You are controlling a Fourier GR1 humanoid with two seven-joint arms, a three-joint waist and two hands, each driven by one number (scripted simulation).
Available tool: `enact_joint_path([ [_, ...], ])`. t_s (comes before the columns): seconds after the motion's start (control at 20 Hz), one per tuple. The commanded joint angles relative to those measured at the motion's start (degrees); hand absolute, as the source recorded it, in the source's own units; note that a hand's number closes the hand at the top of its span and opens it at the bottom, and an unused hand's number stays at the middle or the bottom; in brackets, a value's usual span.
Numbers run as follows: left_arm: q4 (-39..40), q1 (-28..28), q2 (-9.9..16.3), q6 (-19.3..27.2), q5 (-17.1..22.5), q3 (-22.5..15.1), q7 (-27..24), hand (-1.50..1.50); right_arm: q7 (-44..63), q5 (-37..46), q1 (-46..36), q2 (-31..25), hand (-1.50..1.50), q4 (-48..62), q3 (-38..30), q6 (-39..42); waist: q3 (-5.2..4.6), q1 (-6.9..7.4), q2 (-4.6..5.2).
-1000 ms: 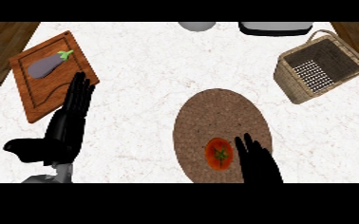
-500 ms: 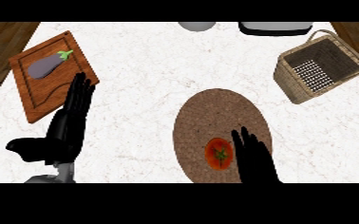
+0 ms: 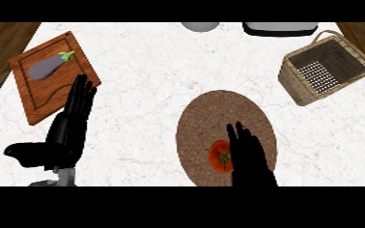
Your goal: Pick the tomato from the placemat and place it in the basket
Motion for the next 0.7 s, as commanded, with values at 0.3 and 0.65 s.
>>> enact_joint_path([
  [0.3, -3.5, 3.4, -1.4, -2.7, -1.4, 2.5, 1.1, 0.00, -4.2, -2.1, 2.7, -0.6, -1.50, 5.9, -2.9, -4.4, 0.00, 0.03, -0.03],
  [0.65, 2.5, -1.0, -3.9, -4.6, -3.0, 3.9, 0.3, 0.00, -5.1, -2.8, -2.2, 3.8, -1.50, 10.9, -5.1, -2.2, -0.01, -0.03, 0.02],
])
